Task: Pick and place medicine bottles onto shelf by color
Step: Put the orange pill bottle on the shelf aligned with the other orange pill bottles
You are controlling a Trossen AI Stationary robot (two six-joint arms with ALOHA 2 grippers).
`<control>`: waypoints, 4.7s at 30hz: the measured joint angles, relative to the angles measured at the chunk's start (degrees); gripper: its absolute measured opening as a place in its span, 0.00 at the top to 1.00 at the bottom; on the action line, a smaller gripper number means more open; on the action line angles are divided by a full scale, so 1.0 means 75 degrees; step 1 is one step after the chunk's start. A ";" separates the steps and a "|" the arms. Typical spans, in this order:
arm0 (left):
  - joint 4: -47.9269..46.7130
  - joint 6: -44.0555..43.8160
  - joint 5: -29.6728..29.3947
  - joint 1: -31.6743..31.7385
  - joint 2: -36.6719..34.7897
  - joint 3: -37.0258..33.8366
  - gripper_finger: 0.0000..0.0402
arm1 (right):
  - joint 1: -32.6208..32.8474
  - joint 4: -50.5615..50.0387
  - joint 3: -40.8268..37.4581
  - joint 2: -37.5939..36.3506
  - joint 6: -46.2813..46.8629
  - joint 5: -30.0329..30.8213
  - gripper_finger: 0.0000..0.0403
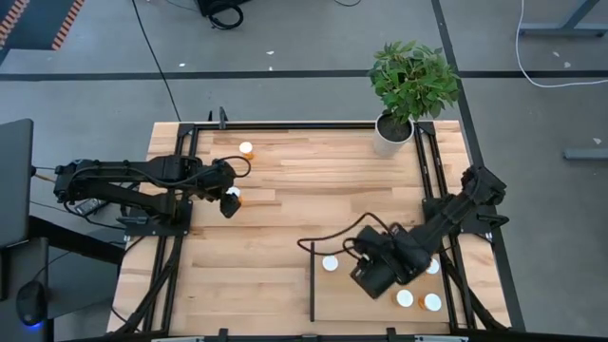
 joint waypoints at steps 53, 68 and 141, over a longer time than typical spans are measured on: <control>0.0497 0.0003 -0.0082 -0.0405 0.0000 0.0000 0.27 | 0.0471 0.1771 -0.2037 0.0000 0.1832 -0.0619 0.30; 0.0496 0.0084 -0.0082 -0.0405 0.0001 0.0000 0.27 | 0.0458 0.2275 -0.2034 -0.0073 0.1711 -0.0554 0.29; 0.0102 0.0158 -0.0143 -0.0412 0.0002 0.0000 0.27 | 0.0252 0.1717 -0.1778 -0.0772 0.0072 -0.1575 0.29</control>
